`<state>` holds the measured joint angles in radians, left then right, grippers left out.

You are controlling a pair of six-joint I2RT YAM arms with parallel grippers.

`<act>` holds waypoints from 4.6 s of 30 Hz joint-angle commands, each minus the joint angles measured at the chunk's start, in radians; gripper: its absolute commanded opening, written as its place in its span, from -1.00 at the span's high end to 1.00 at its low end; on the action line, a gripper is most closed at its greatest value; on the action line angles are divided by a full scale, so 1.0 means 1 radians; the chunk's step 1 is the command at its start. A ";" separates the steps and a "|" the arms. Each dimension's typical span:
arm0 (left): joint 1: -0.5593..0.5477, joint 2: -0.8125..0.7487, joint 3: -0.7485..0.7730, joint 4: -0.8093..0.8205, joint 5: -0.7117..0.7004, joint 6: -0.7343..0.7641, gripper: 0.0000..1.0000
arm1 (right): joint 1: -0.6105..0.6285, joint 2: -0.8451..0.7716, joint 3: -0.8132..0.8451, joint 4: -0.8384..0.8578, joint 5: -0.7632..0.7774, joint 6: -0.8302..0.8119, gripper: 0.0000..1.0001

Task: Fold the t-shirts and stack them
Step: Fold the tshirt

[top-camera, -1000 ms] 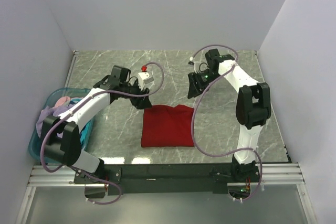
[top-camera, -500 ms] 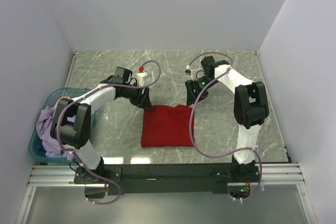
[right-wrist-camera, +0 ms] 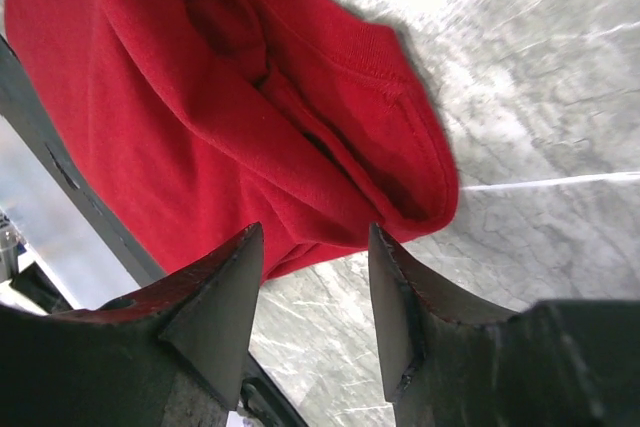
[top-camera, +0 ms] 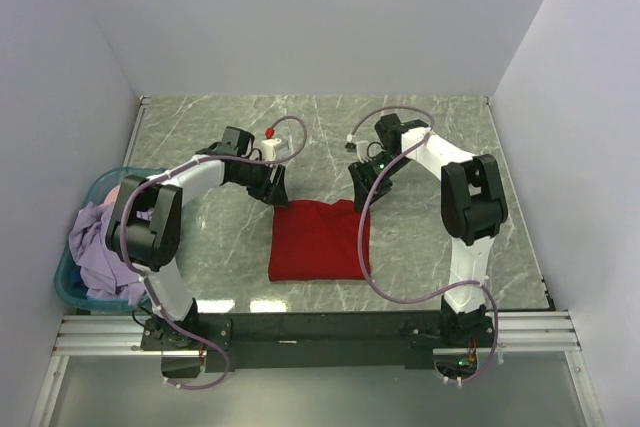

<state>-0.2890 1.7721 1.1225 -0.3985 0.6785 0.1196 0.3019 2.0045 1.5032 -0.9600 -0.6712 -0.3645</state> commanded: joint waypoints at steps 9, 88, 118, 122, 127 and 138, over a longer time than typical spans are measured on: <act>0.007 0.013 0.042 0.003 -0.020 0.023 -0.23 | 0.016 0.037 -0.018 0.006 0.044 -0.013 -0.05; 0.021 0.030 -0.214 0.880 0.297 -0.882 -0.58 | 0.040 0.006 -0.104 0.760 -0.311 0.779 -0.04; 0.050 -0.105 -0.444 0.837 0.378 -0.865 -0.49 | 0.109 -0.191 -0.402 0.862 -0.292 0.852 -0.19; 0.054 0.015 -0.428 0.796 0.348 -0.805 -0.47 | 0.100 -0.008 -0.353 0.805 -0.300 0.793 -0.13; 0.126 0.174 -0.348 0.776 0.326 -0.778 -0.45 | -0.019 0.128 -0.275 0.732 -0.236 0.747 -0.09; 0.136 -0.091 -0.323 0.701 0.428 -0.748 -0.24 | -0.035 -0.120 -0.237 0.642 -0.335 0.729 0.01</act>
<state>-0.1181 1.8149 0.8223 0.2920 1.0607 -0.6399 0.1936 2.0289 1.3094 -0.3244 -0.9512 0.3550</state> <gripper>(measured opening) 0.633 0.510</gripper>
